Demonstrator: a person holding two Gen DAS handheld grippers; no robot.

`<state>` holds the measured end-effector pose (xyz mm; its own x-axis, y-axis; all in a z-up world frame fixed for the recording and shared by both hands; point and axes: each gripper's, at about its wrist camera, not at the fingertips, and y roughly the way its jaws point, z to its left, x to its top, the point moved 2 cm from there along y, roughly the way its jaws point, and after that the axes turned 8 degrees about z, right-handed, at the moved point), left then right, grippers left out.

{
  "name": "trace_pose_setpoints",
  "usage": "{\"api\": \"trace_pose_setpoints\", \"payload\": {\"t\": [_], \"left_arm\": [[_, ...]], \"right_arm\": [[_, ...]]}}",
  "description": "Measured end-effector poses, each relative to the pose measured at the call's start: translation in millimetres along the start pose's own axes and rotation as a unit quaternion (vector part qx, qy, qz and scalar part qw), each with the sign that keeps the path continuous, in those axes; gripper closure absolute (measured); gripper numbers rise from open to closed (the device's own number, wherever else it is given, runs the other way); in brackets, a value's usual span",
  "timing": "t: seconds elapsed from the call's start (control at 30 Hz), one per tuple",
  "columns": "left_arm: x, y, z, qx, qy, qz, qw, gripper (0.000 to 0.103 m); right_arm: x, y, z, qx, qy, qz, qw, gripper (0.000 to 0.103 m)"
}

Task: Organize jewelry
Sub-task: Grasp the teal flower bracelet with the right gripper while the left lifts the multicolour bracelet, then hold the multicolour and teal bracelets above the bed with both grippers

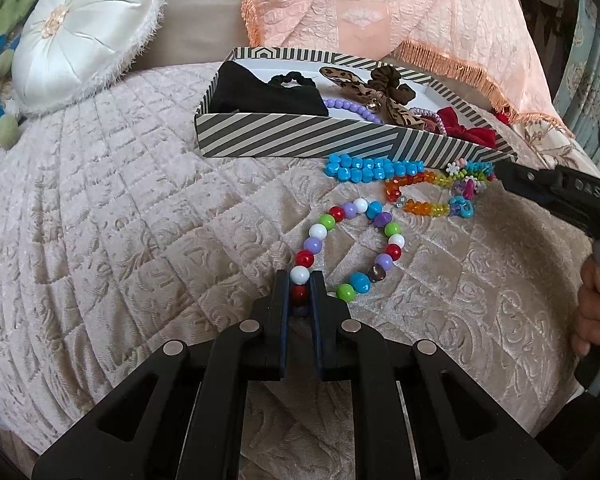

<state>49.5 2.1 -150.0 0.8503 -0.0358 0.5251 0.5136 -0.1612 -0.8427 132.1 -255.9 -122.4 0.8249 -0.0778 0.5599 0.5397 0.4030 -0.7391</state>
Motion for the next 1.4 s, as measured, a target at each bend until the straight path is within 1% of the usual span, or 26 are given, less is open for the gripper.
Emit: {"api": "trace_pose_setpoints", "payload": {"t": [0.03, 0.13, 0.2, 0.37, 0.4, 0.43, 0.47, 0.5, 0.53, 0.63, 0.73, 0.8, 0.9, 1.0, 1.13, 1.2, 1.4], "left_arm": [[0, 0, 0, -0.002, 0.0, 0.0, 1.0, 0.094], [0, 0, 1, -0.006, -0.002, 0.001, 1.0, 0.094], [1, 1, 2, -0.009, -0.003, 0.002, 1.0, 0.094], [0, 1, 3, -0.01, -0.005, 0.003, 0.9999, 0.094], [0, 1, 3, -0.01, -0.005, 0.003, 0.9999, 0.094], [0, 1, 3, -0.009, -0.006, 0.004, 0.9999, 0.094], [1, 1, 3, -0.009, -0.007, 0.005, 0.9999, 0.094], [1, 1, 3, -0.009, -0.008, 0.006, 0.9999, 0.094], [2, 1, 3, -0.008, -0.008, 0.008, 0.9999, 0.094], [4, -4, 0, -0.003, -0.002, 0.009, 1.0, 0.095], [7, -14, 4, -0.016, -0.018, 0.01, 0.9997, 0.095], [8, -23, 5, -0.014, -0.019, 0.004, 0.9997, 0.095], [10, -41, 6, -0.015, -0.019, -0.007, 0.9997, 0.095], [14, -63, 3, -0.019, -0.017, -0.022, 0.9994, 0.095], [18, -82, -3, -0.012, -0.005, -0.035, 0.9993, 0.095], [20, -88, -7, -0.007, -0.001, -0.038, 0.9993, 0.095], [27, -102, -15, 0.001, 0.007, -0.046, 0.9989, 0.095]], "right_arm": [[3, 1, -1, -0.002, -0.002, -0.003, 1.0, 0.071], [11, 7, 0, -0.025, -0.028, -0.009, 0.999, 0.071], [15, 16, 1, -0.012, -0.04, 0.01, 0.999, 0.071], [17, 34, 8, -0.012, -0.07, 0.045, 0.996, 0.07], [16, 35, 8, -0.013, -0.072, 0.046, 0.996, 0.07], [16, 35, 8, -0.011, -0.071, 0.045, 0.996, 0.077], [15, 33, 6, -0.006, -0.063, 0.043, 0.997, 0.082], [15, 29, 2, 0.002, -0.051, 0.039, 0.998, 0.082], [14, 24, -1, 0.008, -0.042, 0.033, 0.999, 0.085], [10, 5, -9, 0.026, -0.016, 0.017, 0.999, 0.086], [6, -22, -7, 0.036, -0.016, -0.003, 0.999, 0.086], [0, -41, -4, 0.048, -0.019, -0.017, 0.999, 0.086], [-7, -58, 4, 0.063, -0.025, -0.027, 0.997, 0.086], [-11, -68, 12, 0.068, -0.032, -0.032, 0.997, 0.086], [-14, -75, 19, 0.063, -0.031, -0.034, 0.997, 0.086], [-15, -75, 24, 0.046, -0.034, -0.03, 0.998, 0.086], [-19, -74, 31, 0.012, -0.049, -0.017, 0.999, 0.086]]}}
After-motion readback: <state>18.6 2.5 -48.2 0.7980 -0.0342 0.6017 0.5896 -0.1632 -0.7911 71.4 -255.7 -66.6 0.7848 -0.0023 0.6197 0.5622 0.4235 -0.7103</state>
